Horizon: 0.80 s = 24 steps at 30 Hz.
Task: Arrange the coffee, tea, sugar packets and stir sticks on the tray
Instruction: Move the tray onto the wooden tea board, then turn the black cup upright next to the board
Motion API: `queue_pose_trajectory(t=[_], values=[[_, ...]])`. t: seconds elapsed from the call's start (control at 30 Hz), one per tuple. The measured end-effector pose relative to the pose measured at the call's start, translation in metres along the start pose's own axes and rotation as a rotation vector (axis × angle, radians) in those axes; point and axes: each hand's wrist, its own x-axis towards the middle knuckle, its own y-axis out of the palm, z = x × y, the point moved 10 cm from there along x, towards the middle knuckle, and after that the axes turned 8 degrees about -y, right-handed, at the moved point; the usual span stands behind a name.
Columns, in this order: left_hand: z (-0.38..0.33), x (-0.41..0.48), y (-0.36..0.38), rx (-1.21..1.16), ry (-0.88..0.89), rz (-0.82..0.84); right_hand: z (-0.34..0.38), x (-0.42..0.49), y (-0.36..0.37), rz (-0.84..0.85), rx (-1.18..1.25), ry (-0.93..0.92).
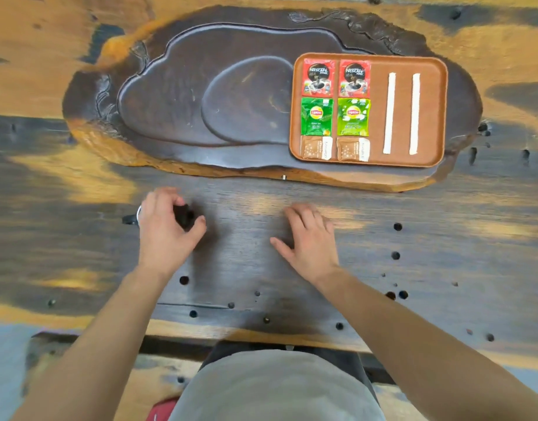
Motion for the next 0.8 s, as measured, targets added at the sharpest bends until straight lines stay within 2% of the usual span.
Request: queue_pose_trajectory(t=[0.17,0.43,0.6,0.8], values=[[0.069,-0.007,-0.005,0.109,-0.106,-0.009,0.018,0.007,0.04,0.115,-0.051,-0.024],[0.108,-0.001,0.008,0.312,-0.061,0.076,0.018,0.003,0.054,0.133,-0.169,-0.023],[0.107,0.007,0.007,0.229,-0.008,0.012,0.017,0.003,0.056,0.124,-0.166,-0.018],[0.091,0.005,0.006,-0.022,-0.189,-0.03,0.018,0.003,0.055,0.127,-0.156,-0.012]])
